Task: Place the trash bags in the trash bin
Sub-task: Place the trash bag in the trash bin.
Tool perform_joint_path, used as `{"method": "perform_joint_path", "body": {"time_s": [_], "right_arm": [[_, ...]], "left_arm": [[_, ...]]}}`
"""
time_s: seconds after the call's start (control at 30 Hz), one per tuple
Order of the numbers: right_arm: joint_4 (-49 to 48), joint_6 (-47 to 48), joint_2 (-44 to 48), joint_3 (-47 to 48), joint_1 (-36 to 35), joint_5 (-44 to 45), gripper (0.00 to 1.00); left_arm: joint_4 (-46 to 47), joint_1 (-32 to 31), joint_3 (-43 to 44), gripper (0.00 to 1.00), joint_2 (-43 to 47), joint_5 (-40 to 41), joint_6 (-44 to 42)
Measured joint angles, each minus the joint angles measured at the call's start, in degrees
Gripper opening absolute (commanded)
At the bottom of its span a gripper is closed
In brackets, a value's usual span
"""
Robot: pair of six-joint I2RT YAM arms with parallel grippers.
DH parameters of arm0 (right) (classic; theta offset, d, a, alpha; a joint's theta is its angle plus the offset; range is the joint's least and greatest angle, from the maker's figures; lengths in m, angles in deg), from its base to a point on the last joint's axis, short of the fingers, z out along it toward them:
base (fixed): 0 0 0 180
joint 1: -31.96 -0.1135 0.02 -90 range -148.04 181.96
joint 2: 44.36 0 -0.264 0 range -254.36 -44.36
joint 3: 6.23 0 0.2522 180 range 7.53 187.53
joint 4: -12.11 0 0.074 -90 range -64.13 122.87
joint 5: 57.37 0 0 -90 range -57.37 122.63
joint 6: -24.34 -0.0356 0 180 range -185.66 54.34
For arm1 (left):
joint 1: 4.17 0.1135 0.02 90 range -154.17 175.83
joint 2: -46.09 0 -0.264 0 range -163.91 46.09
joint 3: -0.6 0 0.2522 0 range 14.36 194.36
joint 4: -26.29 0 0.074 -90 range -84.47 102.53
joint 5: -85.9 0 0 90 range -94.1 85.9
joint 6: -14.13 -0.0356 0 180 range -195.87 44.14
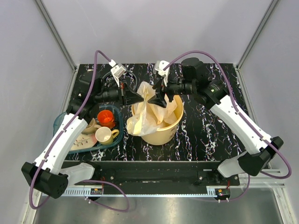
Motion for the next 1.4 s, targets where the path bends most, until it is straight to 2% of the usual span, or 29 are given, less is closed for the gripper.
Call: {"method": "perform_joint_path", "body": {"time_s": [0.13,0.23,0.37,0.4,0.6,0.67,0.7,0.9,1.03,1.27,1.4], "right_arm": [[-1.3,1.8,-0.7,0.0,-0.5,0.6,0.82],[-1.9,3.0,-1.8,0.0,-0.8,1.0,0.64],[-1.9,4.2,-2.7,0.0,-1.1,1.0,0.48],[-1.9,4.4,-2.7,-0.1,-1.3,1.0,0.4],[-2.6,5.6,0.1,-2.6,-2.3,1.0,0.18],[-2.5,6.0,1.7,-3.4,-2.3,1.1,0.02],[-2.5,6.2,2.6,-3.7,-2.3,1.1,0.0],[0.5,7.6,7.5,-4.3,-2.3,0.5,0.0],[7.1,9.7,11.5,-5.4,-2.5,-1.2,0.0],[18.6,13.8,24.0,-16.8,-6.6,-1.4,0.0],[21.5,15.3,27.2,-22.9,-8.4,0.0,0.0]], "left_arm": [[-0.2,0.0,0.3,0.0,0.0,-1.5,0.0],[-0.3,0.0,0.3,0.0,0.0,-2.1,0.0],[-0.2,0.0,0.3,0.0,0.0,-2.3,0.0],[-0.2,0.1,0.3,0.0,0.0,-2.3,0.0],[0.3,1.1,0.3,0.0,0.0,-1.8,0.7],[0.2,1.4,0.3,0.0,-0.1,-1.5,0.7],[0.2,1.5,0.4,0.0,-0.2,-1.1,0.7],[-0.3,1.8,2.8,0.0,-2.1,3.4,-0.3],[-0.7,2.3,4.1,0.0,-2.9,9.2,-2.0],[-1.5,4.0,3.2,0.0,-4.1,16.2,-4.0],[-2.8,4.7,1.4,0.0,-4.5,18.7,-5.0]]}}
